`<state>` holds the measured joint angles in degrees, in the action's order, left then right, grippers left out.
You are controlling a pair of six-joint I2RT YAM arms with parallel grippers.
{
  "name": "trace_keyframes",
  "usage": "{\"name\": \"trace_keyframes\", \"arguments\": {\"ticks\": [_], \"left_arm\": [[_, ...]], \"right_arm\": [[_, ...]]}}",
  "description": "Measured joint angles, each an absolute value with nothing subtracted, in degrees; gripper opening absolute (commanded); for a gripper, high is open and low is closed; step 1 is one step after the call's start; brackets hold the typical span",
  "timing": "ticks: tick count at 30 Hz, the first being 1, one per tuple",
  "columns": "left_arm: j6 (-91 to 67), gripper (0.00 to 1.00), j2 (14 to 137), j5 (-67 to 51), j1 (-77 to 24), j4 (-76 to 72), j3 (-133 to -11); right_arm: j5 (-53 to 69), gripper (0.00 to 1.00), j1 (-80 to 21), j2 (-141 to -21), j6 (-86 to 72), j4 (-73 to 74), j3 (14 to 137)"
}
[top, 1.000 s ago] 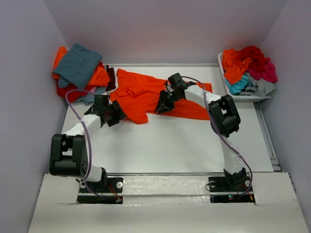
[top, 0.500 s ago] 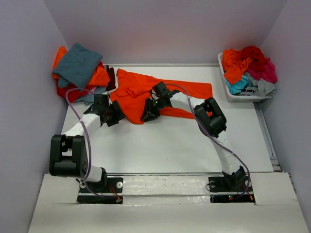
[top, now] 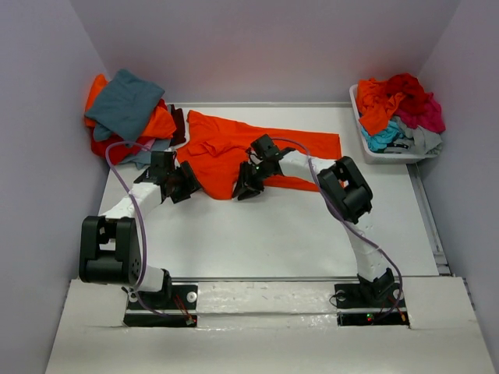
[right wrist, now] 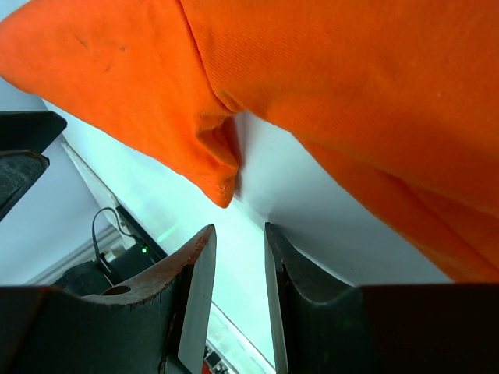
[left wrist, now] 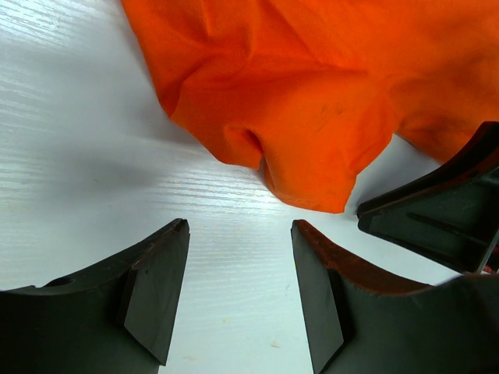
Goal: Fold and stack the t-shirts
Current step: Grap the side of the flattened tshirt closest away from the robot with both arms
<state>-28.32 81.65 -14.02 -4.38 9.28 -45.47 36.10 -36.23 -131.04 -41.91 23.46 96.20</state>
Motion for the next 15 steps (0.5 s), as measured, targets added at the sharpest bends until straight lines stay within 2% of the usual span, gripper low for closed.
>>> {"name": "trace_keyframes", "arguments": {"ticks": [15], "left_arm": [[-27.4, 0.67, 81.6, -14.0, -4.4, 9.6, -45.5]], "right_arm": [[36.0, 0.37, -36.2, -132.6, -42.9, 22.1, 99.0]]}}
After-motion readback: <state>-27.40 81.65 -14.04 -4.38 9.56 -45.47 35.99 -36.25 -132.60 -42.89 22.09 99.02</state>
